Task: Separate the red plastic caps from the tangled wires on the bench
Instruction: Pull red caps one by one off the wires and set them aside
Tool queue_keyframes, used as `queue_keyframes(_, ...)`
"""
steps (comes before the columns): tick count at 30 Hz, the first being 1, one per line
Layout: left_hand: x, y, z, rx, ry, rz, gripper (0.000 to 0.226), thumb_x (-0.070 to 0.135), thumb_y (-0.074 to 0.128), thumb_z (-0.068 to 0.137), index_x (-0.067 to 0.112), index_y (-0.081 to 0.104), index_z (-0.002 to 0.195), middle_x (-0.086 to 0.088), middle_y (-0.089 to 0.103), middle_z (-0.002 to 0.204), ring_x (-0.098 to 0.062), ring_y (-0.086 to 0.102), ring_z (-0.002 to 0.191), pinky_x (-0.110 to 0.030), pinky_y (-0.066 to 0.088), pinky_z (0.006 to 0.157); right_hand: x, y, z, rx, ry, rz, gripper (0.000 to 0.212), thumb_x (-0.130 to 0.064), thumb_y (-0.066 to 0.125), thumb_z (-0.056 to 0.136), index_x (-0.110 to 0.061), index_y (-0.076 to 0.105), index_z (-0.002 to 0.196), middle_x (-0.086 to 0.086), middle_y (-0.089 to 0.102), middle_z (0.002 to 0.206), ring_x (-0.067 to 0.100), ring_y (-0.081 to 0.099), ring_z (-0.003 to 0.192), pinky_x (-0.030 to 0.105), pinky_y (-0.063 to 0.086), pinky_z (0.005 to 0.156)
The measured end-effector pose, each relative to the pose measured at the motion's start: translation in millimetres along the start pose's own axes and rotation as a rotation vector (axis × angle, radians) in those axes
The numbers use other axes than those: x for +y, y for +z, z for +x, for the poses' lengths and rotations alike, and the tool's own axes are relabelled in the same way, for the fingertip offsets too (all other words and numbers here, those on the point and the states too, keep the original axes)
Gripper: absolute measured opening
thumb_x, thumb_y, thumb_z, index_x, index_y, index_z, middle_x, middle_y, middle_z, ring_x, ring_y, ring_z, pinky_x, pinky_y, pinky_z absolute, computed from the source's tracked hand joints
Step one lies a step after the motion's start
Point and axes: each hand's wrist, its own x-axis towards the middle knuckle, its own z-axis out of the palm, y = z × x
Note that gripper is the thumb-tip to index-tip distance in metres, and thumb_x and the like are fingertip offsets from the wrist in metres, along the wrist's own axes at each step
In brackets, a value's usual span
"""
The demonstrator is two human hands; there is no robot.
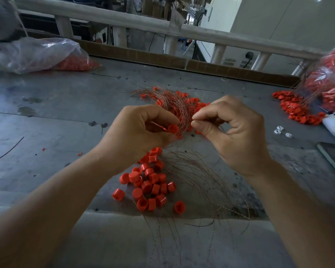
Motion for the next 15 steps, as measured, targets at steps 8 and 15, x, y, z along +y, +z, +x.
queue_keyframes(8, 0.4, -4.0, 0.3, -0.061, -0.070, -0.337, 0.032, -0.005, 0.060, 0.070, 0.021, 0.070, 0.085, -0.003, 0.073, 0.078, -0.013, 0.070, 0.071, -0.015, 0.052, 0.065, -2.6, 5.3, -0.9, -0.048, 0.098, -0.005, 0.005, -0.011, 0.067, 0.076, -0.007, 0.068, 0.076, -0.006, 0.056, 0.074, 0.008, 0.053, 0.067, 0.016, 0.044, 0.060)
queue_keyframes(15, -1.6, -2.4, 0.6, -0.062, -0.069, -0.336, 0.028, 0.015, 0.061, 0.062, 0.019, 0.067, 0.089, 0.001, 0.070, 0.074, -0.009, 0.066, 0.067, -0.014, 0.051, 0.062, -3.2, 4.7, -0.3, -0.032, 0.164, 0.056, 0.007, -0.013, 0.067, 0.076, -0.019, 0.065, 0.078, -0.017, 0.055, 0.073, 0.001, 0.054, 0.070, 0.007, 0.039, 0.063)
